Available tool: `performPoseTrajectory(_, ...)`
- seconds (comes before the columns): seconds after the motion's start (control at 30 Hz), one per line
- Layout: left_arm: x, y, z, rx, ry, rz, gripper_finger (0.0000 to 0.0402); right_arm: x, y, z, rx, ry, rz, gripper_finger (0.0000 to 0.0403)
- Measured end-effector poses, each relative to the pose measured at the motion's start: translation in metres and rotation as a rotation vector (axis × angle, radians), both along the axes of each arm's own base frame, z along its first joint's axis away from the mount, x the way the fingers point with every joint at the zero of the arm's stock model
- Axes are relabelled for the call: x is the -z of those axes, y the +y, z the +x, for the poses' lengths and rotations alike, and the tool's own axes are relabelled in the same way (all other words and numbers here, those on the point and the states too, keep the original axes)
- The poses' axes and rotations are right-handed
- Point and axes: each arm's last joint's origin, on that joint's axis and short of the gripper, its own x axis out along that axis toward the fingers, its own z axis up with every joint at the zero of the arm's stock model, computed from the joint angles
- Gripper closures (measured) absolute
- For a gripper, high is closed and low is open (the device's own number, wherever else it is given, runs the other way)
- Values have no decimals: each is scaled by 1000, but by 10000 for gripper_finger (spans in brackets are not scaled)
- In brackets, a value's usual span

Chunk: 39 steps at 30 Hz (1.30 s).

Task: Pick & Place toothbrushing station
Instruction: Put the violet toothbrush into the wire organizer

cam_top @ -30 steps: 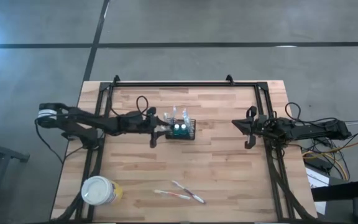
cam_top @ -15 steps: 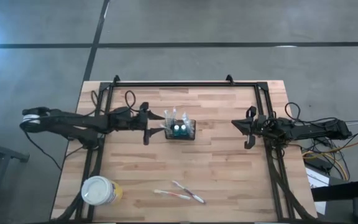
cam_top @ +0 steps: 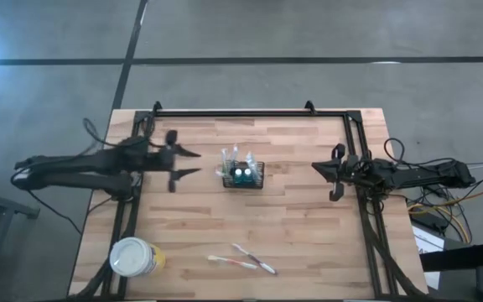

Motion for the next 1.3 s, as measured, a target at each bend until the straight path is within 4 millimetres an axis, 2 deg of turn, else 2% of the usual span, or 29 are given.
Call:
performPoseTrajectory(0.1,-9,-4,-27,5,111,33,231,2,0,2,1,23,-8,394)
performPoseTrajectory(0.2,-15,-6,-45,6,-34,-17,275,5,0,4,2,55,-18,394)
performPoseTrajectory(0.33,5,-8,-55,4,-153,-48,363,8,0,7,0,91,-16,394)
performPoseTrajectory(0.4,20,-8,-56,2,-233,-37,390,10,1,8,-3,107,-8,394)
performPoseTrajectory(0.5,56,-7,-52,8,-217,-26,393,12,2,10,-39,124,-13,394)
performPoseTrajectory(0.57,66,-7,-52,7,-257,-31,397,13,3,11,-78,131,-17,394)
performPoseTrajectory(0.67,87,-6,-50,1,-204,-61,397,12,3,12,-90,124,-3,394)
performPoseTrajectory(0.87,99,-6,-50,-1,-168,-82,399,12,6,13,-186,109,32,394)
performPoseTrajectory(1.07,117,-7,-48,40,-112,-137,400,4,8,16,-208,118,59,394)
performPoseTrajectory(1.17,120,-8,-48,61,-106,-148,400,-5,9,22,-216,154,43,394)
performPoseTrajectory(1.3,121,-9,-48,83,-92,-155,400,-28,14,34,-237,229,31,394)
